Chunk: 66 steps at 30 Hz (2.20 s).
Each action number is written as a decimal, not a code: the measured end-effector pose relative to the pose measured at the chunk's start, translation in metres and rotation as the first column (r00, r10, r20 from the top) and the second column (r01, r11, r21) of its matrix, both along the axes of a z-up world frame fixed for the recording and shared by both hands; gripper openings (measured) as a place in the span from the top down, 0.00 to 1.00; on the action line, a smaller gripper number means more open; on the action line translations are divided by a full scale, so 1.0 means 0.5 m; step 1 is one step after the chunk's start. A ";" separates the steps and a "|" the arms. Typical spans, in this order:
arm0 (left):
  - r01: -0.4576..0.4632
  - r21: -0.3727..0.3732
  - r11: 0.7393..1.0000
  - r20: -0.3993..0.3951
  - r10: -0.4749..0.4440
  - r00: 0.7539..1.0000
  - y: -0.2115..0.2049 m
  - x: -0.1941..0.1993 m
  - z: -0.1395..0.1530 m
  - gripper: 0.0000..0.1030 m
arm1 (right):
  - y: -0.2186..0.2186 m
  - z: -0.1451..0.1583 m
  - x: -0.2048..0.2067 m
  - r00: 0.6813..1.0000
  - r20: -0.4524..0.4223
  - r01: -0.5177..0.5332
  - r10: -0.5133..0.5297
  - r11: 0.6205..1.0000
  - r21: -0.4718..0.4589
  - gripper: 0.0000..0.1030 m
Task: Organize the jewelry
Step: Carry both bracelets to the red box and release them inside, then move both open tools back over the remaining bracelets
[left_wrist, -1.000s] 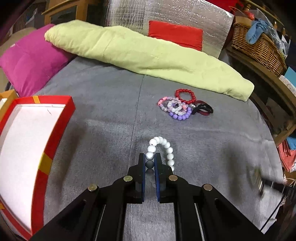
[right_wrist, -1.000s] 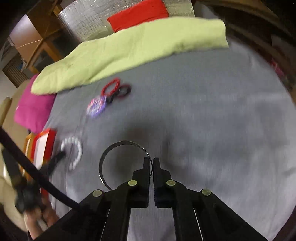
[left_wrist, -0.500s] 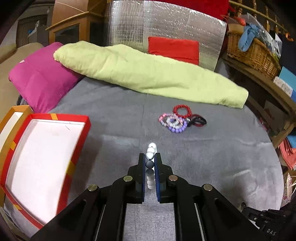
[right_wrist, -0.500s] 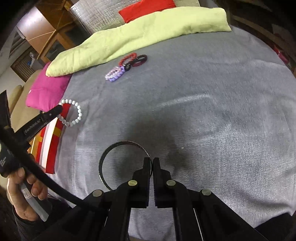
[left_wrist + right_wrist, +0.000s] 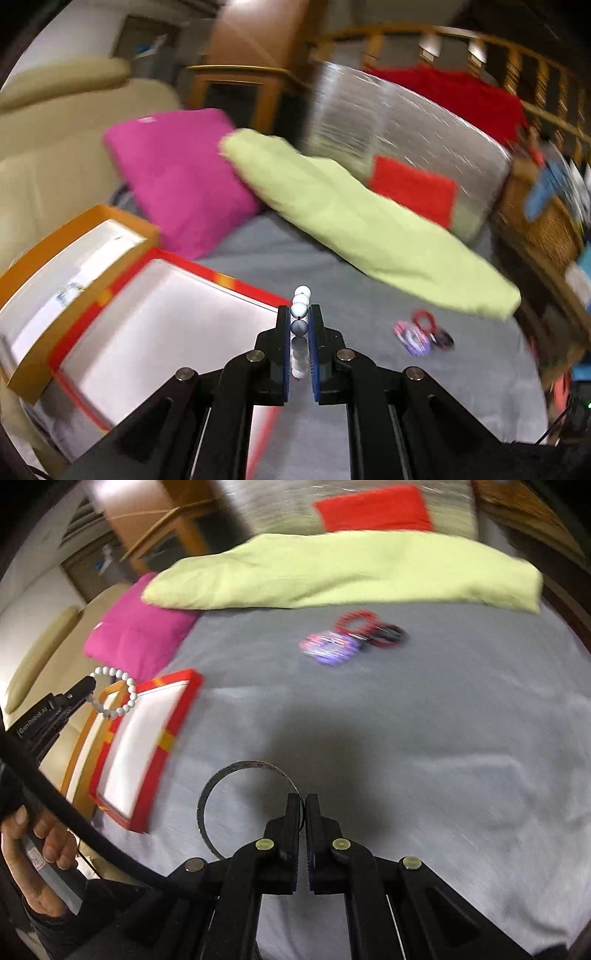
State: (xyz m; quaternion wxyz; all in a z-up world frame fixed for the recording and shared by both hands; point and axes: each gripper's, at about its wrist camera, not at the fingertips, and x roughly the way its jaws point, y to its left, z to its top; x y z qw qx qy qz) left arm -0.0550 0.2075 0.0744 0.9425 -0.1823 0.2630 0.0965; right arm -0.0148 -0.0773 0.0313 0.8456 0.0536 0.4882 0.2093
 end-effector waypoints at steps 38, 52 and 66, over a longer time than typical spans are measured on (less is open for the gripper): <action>-0.392 -0.184 0.901 -0.387 0.300 0.872 0.285 0.015 -0.187 0.90 | 0.515 -0.102 0.167 0.946 0.002 -0.319 0.323 0.935 -0.152 0.77; -0.378 -0.027 0.925 -0.117 0.373 0.921 0.158 0.007 -0.068 0.37 | 0.202 -0.026 0.104 0.981 0.172 -0.065 0.089 0.988 -0.139 0.25; 0.102 -0.108 0.989 -0.257 -0.127 0.958 -0.193 0.173 -0.144 0.35 | -0.230 -0.095 0.120 0.971 0.036 0.237 -0.234 0.966 -0.105 0.25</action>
